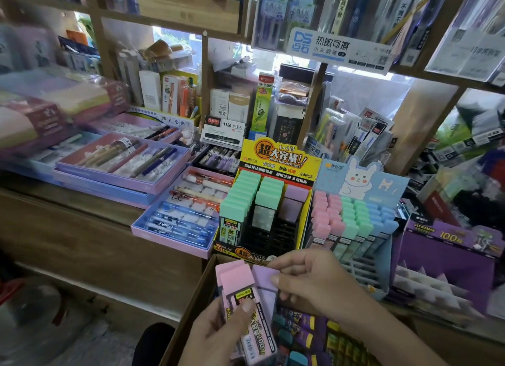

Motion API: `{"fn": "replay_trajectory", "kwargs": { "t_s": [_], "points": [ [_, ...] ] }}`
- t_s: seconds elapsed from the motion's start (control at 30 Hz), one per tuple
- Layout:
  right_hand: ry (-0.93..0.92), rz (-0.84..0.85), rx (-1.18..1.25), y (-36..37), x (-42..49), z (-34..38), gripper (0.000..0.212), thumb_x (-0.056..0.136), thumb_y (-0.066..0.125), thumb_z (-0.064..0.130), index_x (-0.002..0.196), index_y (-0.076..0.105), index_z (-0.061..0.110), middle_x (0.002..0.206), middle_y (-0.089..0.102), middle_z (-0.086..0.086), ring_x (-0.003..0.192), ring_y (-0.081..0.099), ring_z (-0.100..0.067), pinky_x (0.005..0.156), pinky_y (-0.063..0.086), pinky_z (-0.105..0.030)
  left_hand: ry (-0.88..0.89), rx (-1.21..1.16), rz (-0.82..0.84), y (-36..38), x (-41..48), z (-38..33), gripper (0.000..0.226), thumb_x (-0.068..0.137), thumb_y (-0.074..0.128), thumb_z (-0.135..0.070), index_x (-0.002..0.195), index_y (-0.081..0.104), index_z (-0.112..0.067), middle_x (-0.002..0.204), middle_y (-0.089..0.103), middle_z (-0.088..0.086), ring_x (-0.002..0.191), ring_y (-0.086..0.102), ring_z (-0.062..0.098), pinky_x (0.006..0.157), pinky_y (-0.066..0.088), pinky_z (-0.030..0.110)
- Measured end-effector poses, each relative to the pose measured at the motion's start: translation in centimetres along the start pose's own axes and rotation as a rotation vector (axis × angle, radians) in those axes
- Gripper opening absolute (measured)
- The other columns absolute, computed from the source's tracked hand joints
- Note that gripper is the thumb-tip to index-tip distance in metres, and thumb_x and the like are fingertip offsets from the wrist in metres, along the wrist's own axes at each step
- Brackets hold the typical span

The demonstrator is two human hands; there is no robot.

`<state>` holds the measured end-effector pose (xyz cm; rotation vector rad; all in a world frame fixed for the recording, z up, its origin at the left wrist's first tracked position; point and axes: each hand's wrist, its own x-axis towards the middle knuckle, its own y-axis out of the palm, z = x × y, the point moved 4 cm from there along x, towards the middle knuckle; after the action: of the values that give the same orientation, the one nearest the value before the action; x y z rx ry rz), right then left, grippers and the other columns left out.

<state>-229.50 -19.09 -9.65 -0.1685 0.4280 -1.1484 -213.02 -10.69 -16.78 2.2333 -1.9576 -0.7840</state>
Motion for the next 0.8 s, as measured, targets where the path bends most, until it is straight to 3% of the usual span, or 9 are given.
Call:
{"fn": "replay_trajectory", "kwargs": {
  "t_s": [0.1, 0.2, 0.27, 0.37, 0.47, 0.53, 0.63, 0.8],
  "points": [
    [-0.042, -0.051, 0.004, -0.9, 0.0, 0.5, 0.013, 0.09, 0.076, 0.007, 0.098, 0.08, 0.016, 0.076, 0.077, -0.01, 0.064, 0.069, -0.014, 0.061, 0.055, -0.021, -0.044, -0.032, -0.065, -0.6, 0.2, 0.2, 0.032, 0.063, 0.078, -0.031, 0.093, 0.081, -0.023, 0.097, 0.079, 0.012, 0.087, 0.077, 0.032, 0.078, 0.056, 0.037],
    [-0.082, -0.129, -0.011, -2.4, 0.1, 1.2, 0.011, 0.089, 0.077, 0.008, 0.095, 0.08, 0.018, 0.074, 0.077, -0.008, 0.063, 0.07, -0.014, 0.061, 0.057, -0.02, -0.059, -0.026, -0.113, -1.2, 0.5, 0.6, 0.027, 0.074, 0.077, -0.024, 0.1, 0.079, -0.019, 0.097, 0.079, 0.01, 0.089, 0.076, 0.032, 0.076, 0.058, 0.036],
    [-0.127, -0.172, -0.016, -3.4, 0.2, 2.1, 0.011, 0.089, 0.077, 0.009, 0.094, 0.08, 0.018, 0.075, 0.077, -0.008, 0.064, 0.071, -0.015, 0.061, 0.057, -0.022, -0.068, -0.047, -0.088, -1.4, 0.5, 0.9, 0.022, 0.077, 0.077, -0.021, 0.098, 0.08, -0.016, 0.096, 0.079, 0.013, 0.086, 0.077, 0.03, 0.071, 0.058, 0.033],
    [-0.195, -0.232, -0.012, -5.0, 0.5, 3.7, 0.011, 0.089, 0.077, 0.009, 0.093, 0.079, 0.018, 0.077, 0.077, -0.009, 0.065, 0.072, -0.019, 0.061, 0.059, -0.025, -0.104, -0.186, -0.031, -1.2, 0.6, 1.4, 0.028, 0.07, 0.076, -0.014, 0.098, 0.079, -0.009, 0.105, 0.074, 0.026, 0.097, 0.074, 0.041, 0.072, 0.063, 0.043],
    [-0.26, -0.296, -0.043, -6.6, 0.8, 5.5, 0.011, 0.088, 0.079, 0.01, 0.093, 0.078, 0.019, 0.079, 0.077, -0.008, 0.069, 0.074, -0.021, 0.063, 0.06, -0.025, -0.092, -0.2, -0.007, -1.1, 0.6, 1.4, 0.031, 0.07, 0.076, -0.016, 0.1, 0.079, -0.009, 0.107, 0.074, 0.027, 0.098, 0.073, 0.042, 0.078, 0.061, 0.046],
    [-0.313, -0.354, -0.117, -7.7, 1.3, 6.6, 0.011, 0.087, 0.08, 0.011, 0.093, 0.078, 0.02, 0.079, 0.076, -0.008, 0.073, 0.074, -0.027, 0.069, 0.064, -0.033, -0.099, -0.197, -0.008, -1.2, 0.6, 1.5, 0.038, 0.069, 0.076, -0.016, 0.105, 0.077, -0.005, 0.105, 0.074, 0.027, 0.096, 0.074, 0.042, 0.081, 0.058, 0.046],
    [-0.374, -0.437, -0.275, -8.8, 2.6, 7.7, 0.011, 0.088, 0.079, 0.011, 0.093, 0.076, 0.02, 0.079, 0.073, -0.005, 0.075, 0.072, -0.026, 0.075, 0.064, -0.04, -0.099, -0.193, 0.002, -1.0, 0.5, 1.4, 0.045, 0.069, 0.075, -0.015, 0.111, 0.072, -0.002, 0.103, 0.074, 0.027, 0.094, 0.074, 0.041, 0.07, 0.063, 0.041],
    [-0.385, -0.473, -0.445, -9.4, 5.3, 8.0, 0.007, 0.091, 0.075, 0.012, 0.089, 0.074, 0.019, 0.083, 0.072, -0.001, 0.075, 0.07, -0.02, 0.077, 0.061, -0.04, -0.096, -0.191, 0.019, -0.6, 0.1, 0.8, 0.046, 0.07, 0.072, -0.011, 0.114, 0.07, 0.0, 0.101, 0.074, 0.029, 0.092, 0.074, 0.041, 0.071, 0.062, 0.039]
  ]
}}
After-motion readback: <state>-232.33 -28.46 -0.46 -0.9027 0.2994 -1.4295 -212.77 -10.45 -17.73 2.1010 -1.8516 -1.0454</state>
